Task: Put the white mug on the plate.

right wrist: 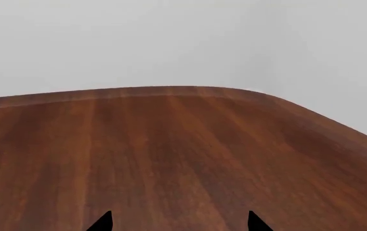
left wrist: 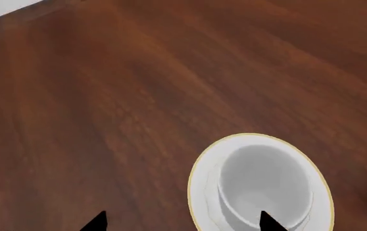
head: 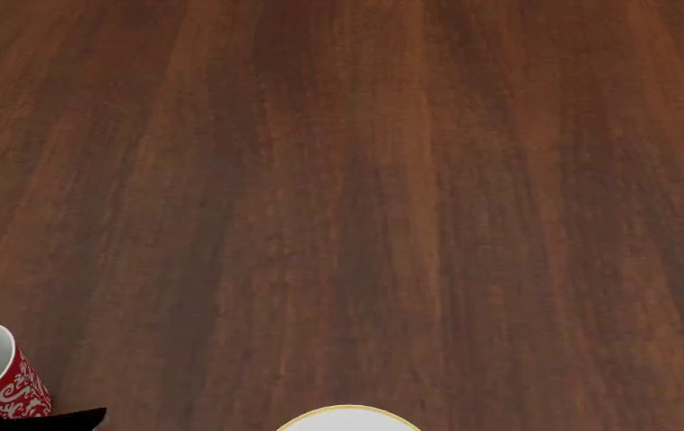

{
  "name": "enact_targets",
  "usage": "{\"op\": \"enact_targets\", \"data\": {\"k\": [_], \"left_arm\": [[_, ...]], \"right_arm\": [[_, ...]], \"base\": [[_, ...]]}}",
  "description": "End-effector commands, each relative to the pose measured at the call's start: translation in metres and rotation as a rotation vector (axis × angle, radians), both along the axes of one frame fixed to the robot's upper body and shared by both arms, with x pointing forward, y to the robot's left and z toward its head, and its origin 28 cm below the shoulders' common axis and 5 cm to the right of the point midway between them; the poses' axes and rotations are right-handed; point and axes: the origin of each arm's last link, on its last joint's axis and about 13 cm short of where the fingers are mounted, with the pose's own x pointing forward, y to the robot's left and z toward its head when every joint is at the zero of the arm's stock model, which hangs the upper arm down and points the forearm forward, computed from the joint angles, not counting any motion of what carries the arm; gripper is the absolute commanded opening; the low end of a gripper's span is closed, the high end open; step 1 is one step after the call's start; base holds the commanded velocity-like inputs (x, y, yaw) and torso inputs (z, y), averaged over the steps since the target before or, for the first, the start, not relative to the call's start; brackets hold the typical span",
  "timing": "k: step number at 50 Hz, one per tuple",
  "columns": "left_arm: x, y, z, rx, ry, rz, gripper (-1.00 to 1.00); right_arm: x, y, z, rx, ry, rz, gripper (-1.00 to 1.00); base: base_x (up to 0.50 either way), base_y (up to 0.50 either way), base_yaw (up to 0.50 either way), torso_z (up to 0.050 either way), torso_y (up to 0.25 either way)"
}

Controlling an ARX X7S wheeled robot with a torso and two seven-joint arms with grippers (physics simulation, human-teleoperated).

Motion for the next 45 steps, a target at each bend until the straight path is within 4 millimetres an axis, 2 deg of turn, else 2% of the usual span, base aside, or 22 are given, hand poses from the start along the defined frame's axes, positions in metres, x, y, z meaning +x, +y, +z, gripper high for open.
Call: {"op": "enact_targets", "data": {"k": [1,20,26,31,36,45], "left_arm": [[0.000,0.017,0.012,-0.055,-0.105,0.117,1.00],[-0.013,0.049,0.025,-0.110,-0.276,0.330,1.00],[-0.025,0.058,0.019,-0.103,-0.311,0.362,1.00],[-0.033,0.063,0.021,-0.099,-0.326,0.401,1.00],[-0.044,0.071,0.023,-0.110,-0.352,0.455,1.00],[-0.062,0.084,0.027,-0.128,-0.399,0.535,1.00]], "right_arm": [[-0.008,0.000,0.009,-0.031,-0.008,-0.001,1.00],[-0.040,-0.001,0.024,-0.122,-0.006,-0.018,1.00],[-0.053,-0.001,0.026,-0.149,0.002,-0.028,1.00],[-0.059,0.003,0.026,-0.173,0.009,-0.038,1.00],[-0.075,0.000,0.028,-0.183,0.001,-0.060,1.00],[-0.083,0.007,0.025,-0.190,-0.010,-0.073,1.00]], "base": [[0.00,0.00,0.00,0.000,0.000],[0.00,0.00,0.00,0.000,0.000],[0.00,0.00,0.00,0.000,0.000],[0.00,0.00,0.00,0.000,0.000],[0.00,0.00,0.00,0.000,0.000],[0.00,0.00,0.00,0.000,0.000]]}}
